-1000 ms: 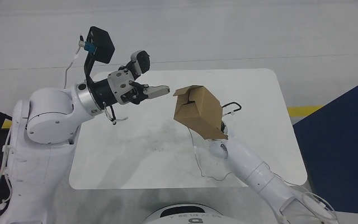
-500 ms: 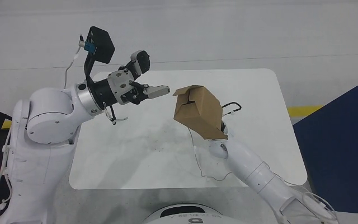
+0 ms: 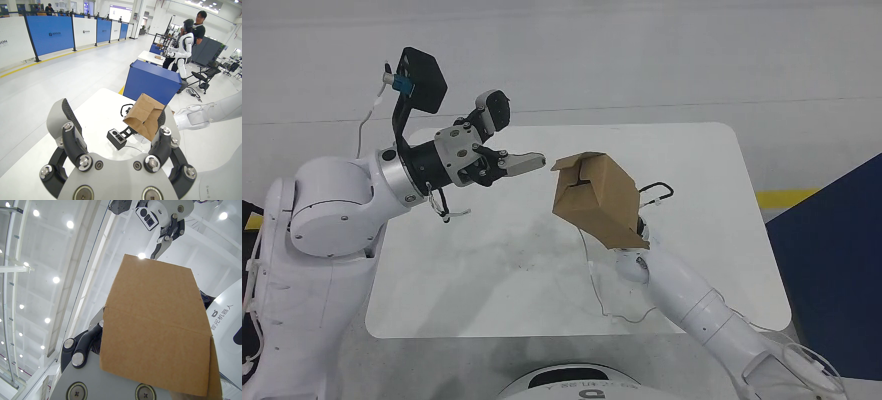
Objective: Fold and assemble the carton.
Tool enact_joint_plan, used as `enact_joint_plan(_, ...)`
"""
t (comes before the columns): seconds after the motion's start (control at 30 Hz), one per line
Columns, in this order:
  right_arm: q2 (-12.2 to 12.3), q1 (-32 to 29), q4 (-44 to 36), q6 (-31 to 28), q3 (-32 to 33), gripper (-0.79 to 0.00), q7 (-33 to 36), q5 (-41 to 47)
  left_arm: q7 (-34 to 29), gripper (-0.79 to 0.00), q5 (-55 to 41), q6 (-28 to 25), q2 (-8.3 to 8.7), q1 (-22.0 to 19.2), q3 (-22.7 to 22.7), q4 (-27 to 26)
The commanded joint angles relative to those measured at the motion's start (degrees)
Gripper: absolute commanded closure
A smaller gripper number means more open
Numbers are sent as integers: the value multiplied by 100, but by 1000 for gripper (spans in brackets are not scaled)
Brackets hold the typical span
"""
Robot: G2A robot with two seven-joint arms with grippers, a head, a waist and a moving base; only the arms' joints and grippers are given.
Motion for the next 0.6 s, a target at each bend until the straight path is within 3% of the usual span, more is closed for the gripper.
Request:
enact_joint_plan(0.0,31,15,10,-221,54,-785,-365,-455,0,-785,-1,0,0,0,0,0)
enact_joint_plan(0.03,48,-51,-39,-10,104,-782,-411,-389,135,-785,-159,24,-10,64,26,62)
enact_joint_plan(0.07,67,-100,-40,40,248,-271,-356,-250,242,-785,-238,73,-15,94,16,182)
enact_joint_plan(0.1,77,-138,-55,79,349,0,-344,-161,283,-785,-205,75,-15,82,10,260)
enact_joint_plan(0.2,110,-156,-192,490,465,0,-491,-211,421,-785,-444,-129,-32,-26,97,549)
enact_joint_plan(0.4,120,-199,-502,1120,551,0,-1120,635,150,-785,-613,-830,-48,-542,405,1079)
enact_joint_plan(0.57,20,-60,-240,1584,463,0,-1585,1341,-75,-785,-748,-1540,-73,-1021,755,1323)
